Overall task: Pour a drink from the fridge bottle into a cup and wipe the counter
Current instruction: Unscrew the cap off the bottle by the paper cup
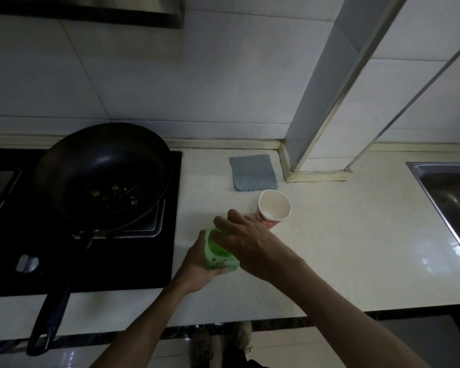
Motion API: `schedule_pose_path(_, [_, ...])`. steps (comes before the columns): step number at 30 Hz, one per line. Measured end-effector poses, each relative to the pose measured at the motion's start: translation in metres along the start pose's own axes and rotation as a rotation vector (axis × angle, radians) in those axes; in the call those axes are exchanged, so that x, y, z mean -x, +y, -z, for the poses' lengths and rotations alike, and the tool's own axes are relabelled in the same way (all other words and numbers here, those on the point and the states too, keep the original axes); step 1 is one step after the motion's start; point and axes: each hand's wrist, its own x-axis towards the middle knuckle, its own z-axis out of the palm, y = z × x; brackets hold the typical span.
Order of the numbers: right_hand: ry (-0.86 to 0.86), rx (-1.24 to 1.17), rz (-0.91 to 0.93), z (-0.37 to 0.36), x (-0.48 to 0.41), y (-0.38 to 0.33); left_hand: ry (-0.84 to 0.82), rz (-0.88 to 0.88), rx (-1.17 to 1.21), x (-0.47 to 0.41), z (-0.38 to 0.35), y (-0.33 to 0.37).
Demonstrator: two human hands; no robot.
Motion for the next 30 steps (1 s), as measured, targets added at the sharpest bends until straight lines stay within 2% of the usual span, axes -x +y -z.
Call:
schedule_pose_path(3, [0.025,-0.144,-0.068,-0.008,-0.002,-0.001,0.007,-0.006,0.007,0.0,0.0,0.001])
schedule_pose_path(6, [0.122,-0.22,-0.293,-0.014,-0.011,-0.006,-0.008,0.009,0.092,-0.001,0.001,-0.002])
schedule_pose_path(9, [0.078,-0.077,-0.544,-0.017,-0.018,-0.006,-0.008,-0.001,0.071,0.0,0.002,-0.001])
schedule_pose_path(11, [0.085,-0.003,-0.59,-0.017,-0.016,-0.006,-0.013,0.003,0.079,0.0,0.002,0.001])
schedule_pose_path(14, [0.08,0.005,-0.509,-0.016,-0.011,-0.007,-0.007,-0.025,0.033,0.0,0.001,0.002])
schedule_pose_path(21, [0.115,0.044,-0.104,-0.014,-0.001,0.006,-0.005,-0.035,0.027,-0.001,0.003,0.002])
schedule_pose_path(30, [0.191,0.013,0.097,-0.012,0.006,0.018,0.0,-0.062,0.053,-0.001,0.002,0.001])
